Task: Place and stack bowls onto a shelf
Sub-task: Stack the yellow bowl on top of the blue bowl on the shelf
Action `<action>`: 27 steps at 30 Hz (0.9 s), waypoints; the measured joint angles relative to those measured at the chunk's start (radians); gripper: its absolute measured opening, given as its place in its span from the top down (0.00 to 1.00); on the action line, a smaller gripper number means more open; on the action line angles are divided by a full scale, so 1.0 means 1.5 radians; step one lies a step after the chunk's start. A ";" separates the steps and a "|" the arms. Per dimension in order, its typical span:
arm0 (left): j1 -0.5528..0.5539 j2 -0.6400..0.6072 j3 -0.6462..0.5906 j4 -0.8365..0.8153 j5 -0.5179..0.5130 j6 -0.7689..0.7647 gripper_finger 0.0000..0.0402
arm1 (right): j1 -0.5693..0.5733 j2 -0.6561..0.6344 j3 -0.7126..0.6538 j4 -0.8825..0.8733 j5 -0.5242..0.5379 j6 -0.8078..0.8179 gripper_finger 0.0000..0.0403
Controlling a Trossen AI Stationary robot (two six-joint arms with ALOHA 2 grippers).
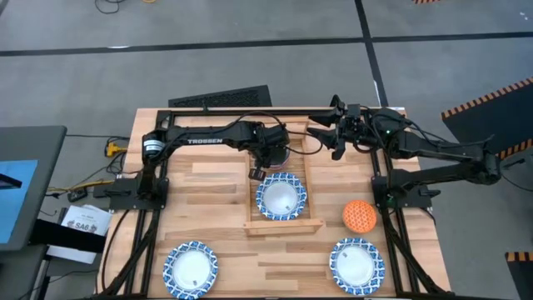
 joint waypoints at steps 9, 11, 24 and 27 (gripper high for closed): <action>-0.001 -0.001 0.016 -0.011 -0.012 -0.023 0.68 | 0.000 0.000 0.000 0.000 0.000 0.000 0.35; 0.000 -0.001 0.041 -0.042 -0.011 -0.040 0.66 | 0.000 0.000 0.000 0.000 0.000 0.000 0.35; 0.046 -0.121 -0.076 0.097 0.158 -0.341 0.70 | -0.001 0.000 0.000 0.000 0.001 -0.001 0.35; 0.039 -0.199 -0.223 0.288 0.143 -0.433 0.74 | -0.001 0.000 0.000 0.000 0.001 -0.001 0.35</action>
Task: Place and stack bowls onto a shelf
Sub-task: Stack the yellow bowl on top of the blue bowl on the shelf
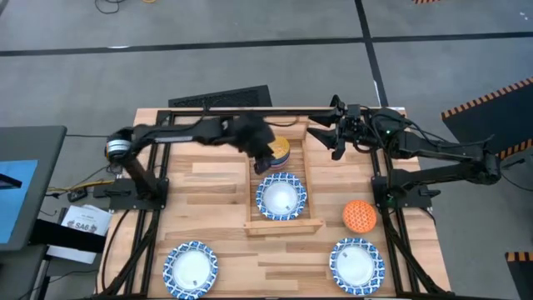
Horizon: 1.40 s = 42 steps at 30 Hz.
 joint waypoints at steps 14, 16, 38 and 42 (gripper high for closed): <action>-0.095 -0.047 -0.354 0.602 -0.318 -0.278 1.00 | 0.000 0.000 0.000 0.000 0.001 -0.004 0.35; -0.102 -0.034 -0.345 0.609 -0.342 -0.273 1.00 | 0.000 0.000 0.000 0.000 0.002 -0.006 0.35; -0.117 -0.005 -0.332 0.560 -0.414 -0.283 1.00 | -0.009 0.000 0.000 0.000 0.002 -0.005 0.35; -0.120 0.020 -0.331 0.566 -0.406 -0.291 1.00 | -0.009 0.000 0.000 0.000 0.003 -0.005 0.35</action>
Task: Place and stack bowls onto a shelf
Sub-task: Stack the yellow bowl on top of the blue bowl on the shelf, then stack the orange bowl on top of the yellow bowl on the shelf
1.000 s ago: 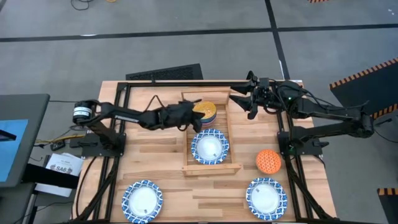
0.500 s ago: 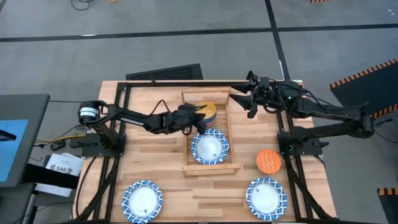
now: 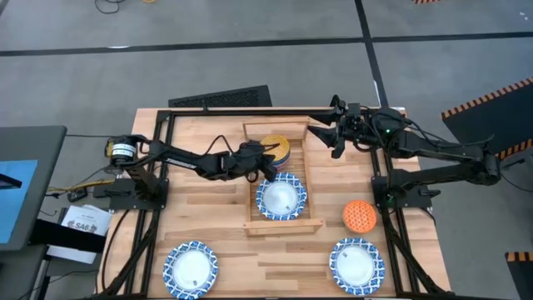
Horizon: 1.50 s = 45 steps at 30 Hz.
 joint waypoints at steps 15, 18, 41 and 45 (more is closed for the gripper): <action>0.014 -0.137 0.002 -0.019 -0.020 0.109 1.00 | 0.000 0.000 0.000 -0.005 0.000 0.002 0.35; 0.023 -0.213 0.002 -0.028 0.005 0.191 1.00 | 0.000 0.006 0.000 -0.030 0.005 0.002 0.35; 0.047 -0.544 -0.127 -0.034 0.133 0.222 1.00 | -0.017 0.031 -0.001 -0.046 0.015 0.007 0.36; 0.047 -0.539 -0.127 -0.038 0.132 0.221 1.00 | -0.017 0.031 -0.001 -0.047 0.015 0.007 0.36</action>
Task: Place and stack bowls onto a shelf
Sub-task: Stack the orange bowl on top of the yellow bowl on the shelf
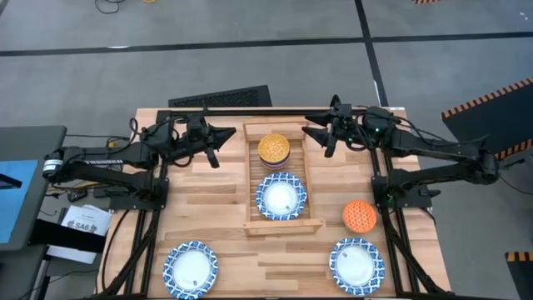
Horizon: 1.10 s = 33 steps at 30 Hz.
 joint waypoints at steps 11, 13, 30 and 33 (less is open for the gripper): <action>0.000 0.000 0.000 -0.003 0.001 -0.005 1.00 | 0.001 0.001 0.060 -0.406 -0.109 0.141 0.36; 0.000 0.000 0.000 -0.003 0.001 -0.006 1.00 | 0.015 0.008 0.076 -0.564 -0.154 0.184 0.36; 0.000 0.000 0.000 -0.004 0.001 0.006 1.00 | 0.276 0.026 -0.105 -0.894 -0.170 0.511 0.36; 0.000 0.000 0.000 -0.003 0.002 0.005 1.00 | 0.276 0.045 -0.105 -0.890 -0.141 0.512 0.36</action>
